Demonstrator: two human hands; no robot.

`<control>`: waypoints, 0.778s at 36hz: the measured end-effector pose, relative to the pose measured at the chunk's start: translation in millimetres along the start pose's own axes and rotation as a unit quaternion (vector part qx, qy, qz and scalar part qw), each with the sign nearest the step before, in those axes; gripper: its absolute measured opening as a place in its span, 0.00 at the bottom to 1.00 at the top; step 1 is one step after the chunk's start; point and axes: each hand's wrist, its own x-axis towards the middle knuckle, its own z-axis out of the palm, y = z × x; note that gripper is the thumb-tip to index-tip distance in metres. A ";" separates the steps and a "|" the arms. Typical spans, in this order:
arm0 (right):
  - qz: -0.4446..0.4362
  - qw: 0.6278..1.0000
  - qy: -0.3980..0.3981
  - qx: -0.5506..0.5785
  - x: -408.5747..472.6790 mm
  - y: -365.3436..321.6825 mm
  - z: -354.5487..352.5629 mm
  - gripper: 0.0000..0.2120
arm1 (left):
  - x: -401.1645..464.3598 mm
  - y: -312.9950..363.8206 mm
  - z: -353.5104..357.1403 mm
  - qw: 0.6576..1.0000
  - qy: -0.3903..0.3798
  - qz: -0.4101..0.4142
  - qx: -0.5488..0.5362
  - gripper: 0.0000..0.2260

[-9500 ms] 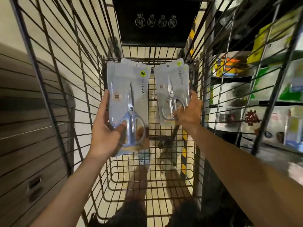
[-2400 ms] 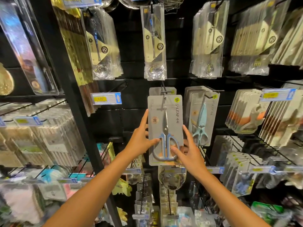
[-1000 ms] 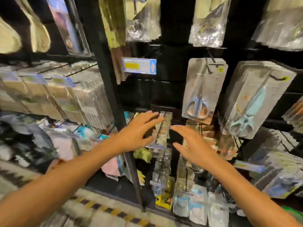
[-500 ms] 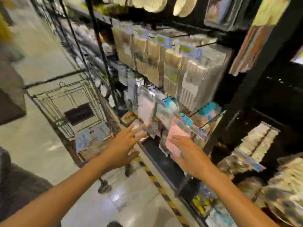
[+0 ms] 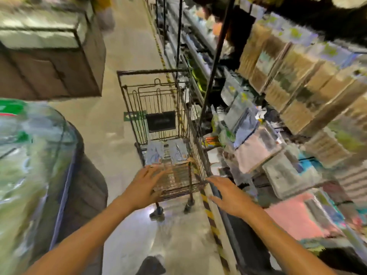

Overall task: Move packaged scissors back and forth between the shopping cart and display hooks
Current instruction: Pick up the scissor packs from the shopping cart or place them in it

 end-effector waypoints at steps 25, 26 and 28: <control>-0.024 0.992 -0.105 0.060 272.8 100.0 21.3 0.30 | 192.4 -44.0 78.0 0.952 -0.199 -0.229 -0.039 0.32; -0.028 0.991 -0.117 0.061 280.4 105.2 21.0 0.31 | 202.4 -42.6 79.6 0.948 -0.206 -0.238 -0.040 0.32; -0.029 0.989 -0.128 0.063 295.0 117.4 22.7 0.32 | 220.2 -42.9 86.2 0.940 -0.217 -0.257 -0.049 0.32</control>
